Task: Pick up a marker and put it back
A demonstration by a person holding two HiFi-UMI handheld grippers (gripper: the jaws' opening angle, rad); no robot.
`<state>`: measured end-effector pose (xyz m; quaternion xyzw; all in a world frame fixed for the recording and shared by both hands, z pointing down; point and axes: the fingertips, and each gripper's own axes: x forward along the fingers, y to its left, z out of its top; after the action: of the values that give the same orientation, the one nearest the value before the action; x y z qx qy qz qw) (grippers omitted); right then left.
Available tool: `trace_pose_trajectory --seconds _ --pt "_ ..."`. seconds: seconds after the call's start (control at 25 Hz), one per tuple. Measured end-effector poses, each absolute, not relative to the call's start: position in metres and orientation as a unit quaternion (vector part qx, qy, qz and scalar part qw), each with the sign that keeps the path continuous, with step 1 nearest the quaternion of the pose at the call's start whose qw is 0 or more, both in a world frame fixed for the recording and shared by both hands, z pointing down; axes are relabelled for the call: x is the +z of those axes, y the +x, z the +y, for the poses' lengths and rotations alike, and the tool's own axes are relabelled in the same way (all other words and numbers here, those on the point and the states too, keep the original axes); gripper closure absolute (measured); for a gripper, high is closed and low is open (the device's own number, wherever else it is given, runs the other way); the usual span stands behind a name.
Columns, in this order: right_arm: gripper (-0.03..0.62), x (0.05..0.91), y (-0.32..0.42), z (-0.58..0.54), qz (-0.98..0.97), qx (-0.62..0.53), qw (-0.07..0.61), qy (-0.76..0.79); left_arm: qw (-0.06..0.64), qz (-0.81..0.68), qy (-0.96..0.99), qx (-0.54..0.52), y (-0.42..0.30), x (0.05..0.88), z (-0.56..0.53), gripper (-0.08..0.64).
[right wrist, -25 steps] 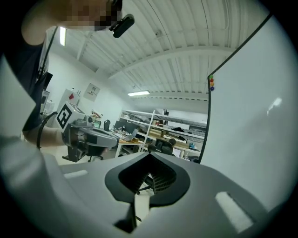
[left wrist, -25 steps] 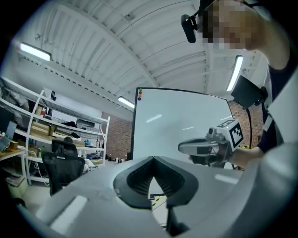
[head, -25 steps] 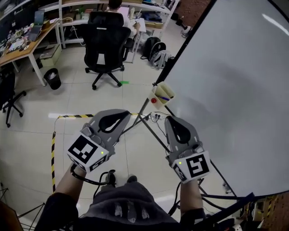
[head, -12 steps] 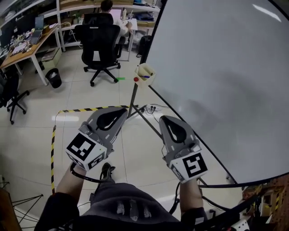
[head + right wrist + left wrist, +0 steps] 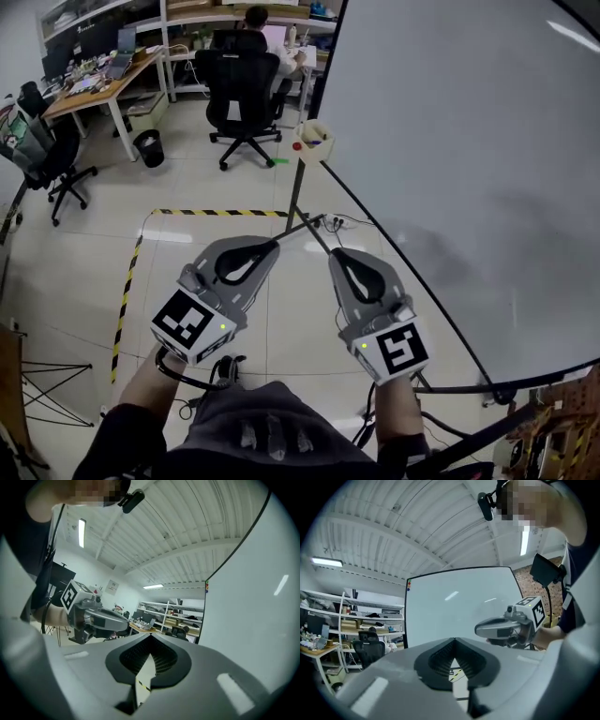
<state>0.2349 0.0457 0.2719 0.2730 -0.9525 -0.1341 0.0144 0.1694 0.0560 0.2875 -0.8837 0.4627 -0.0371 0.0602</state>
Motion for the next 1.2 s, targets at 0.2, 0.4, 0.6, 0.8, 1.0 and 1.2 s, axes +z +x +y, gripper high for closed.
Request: trace_pose_trajectory --seconds 0.2,0.4,0.6,0.8,1.0,1.2 --pt "0.591 0.278 0.223 0.072 -0.958 -0.125 0.027 0.259 0.065 0.473 -0.878 -0.044 0.162 0.282 0.086 0.554" --pt "0.591 0.287 0.193 0.103 -0.959 -0.126 0.036 0.251 0.056 0.476 -0.877 -0.028 0.136 0.291 0.117 0.554" --pt "0.591 0.291 0.156 0.153 -0.954 -0.124 0.052 0.268 0.03 0.465 -0.885 -0.007 0.092 0.303 0.161 0.554" --pt "0.591 0.3 0.151 0.184 -0.948 -0.12 0.068 0.285 0.019 0.452 -0.892 0.0 0.084 0.308 0.185 0.554" --pt "0.591 0.292 0.168 0.194 -0.943 -0.128 0.064 0.301 0.042 0.451 -0.891 -0.002 0.092 0.293 0.2 0.554" --pt "0.592 0.291 0.2 0.199 -0.935 -0.137 0.067 0.321 0.05 0.452 -0.891 -0.002 0.12 0.287 0.211 0.554"
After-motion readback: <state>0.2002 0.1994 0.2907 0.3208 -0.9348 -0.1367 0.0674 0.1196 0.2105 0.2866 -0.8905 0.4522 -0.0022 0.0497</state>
